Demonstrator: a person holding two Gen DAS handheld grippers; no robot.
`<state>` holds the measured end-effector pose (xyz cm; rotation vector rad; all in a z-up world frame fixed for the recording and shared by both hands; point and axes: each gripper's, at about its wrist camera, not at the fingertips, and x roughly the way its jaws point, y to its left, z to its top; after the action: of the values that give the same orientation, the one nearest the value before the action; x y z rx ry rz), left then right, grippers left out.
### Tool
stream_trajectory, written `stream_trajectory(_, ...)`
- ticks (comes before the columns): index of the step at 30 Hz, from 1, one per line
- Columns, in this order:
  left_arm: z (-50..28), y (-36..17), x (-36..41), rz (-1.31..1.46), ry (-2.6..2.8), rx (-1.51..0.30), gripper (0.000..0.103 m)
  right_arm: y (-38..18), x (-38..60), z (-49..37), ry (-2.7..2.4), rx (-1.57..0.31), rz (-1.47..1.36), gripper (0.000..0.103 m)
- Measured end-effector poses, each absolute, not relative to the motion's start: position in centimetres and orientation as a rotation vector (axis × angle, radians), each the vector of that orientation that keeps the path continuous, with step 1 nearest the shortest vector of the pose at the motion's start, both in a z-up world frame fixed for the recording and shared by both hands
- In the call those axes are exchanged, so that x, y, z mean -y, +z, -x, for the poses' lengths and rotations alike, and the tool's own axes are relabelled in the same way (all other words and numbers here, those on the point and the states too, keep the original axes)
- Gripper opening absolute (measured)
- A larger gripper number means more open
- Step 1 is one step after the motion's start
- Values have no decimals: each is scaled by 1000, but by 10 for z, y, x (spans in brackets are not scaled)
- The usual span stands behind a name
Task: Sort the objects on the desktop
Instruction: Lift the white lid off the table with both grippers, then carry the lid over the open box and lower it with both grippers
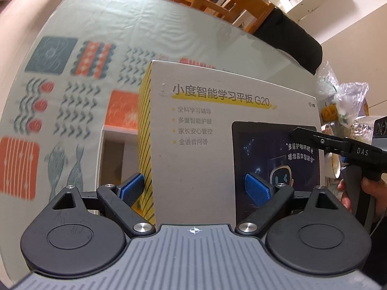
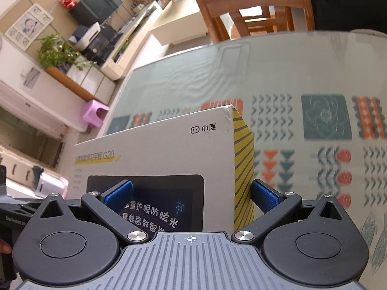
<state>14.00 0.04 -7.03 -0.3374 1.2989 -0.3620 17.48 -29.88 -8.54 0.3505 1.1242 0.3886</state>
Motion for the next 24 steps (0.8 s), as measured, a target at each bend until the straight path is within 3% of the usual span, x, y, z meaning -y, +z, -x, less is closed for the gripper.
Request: stream_trajectory(24,8,-72,-65,281,-416,-1323,103,-93,239,0,280,-1149,-437,103)
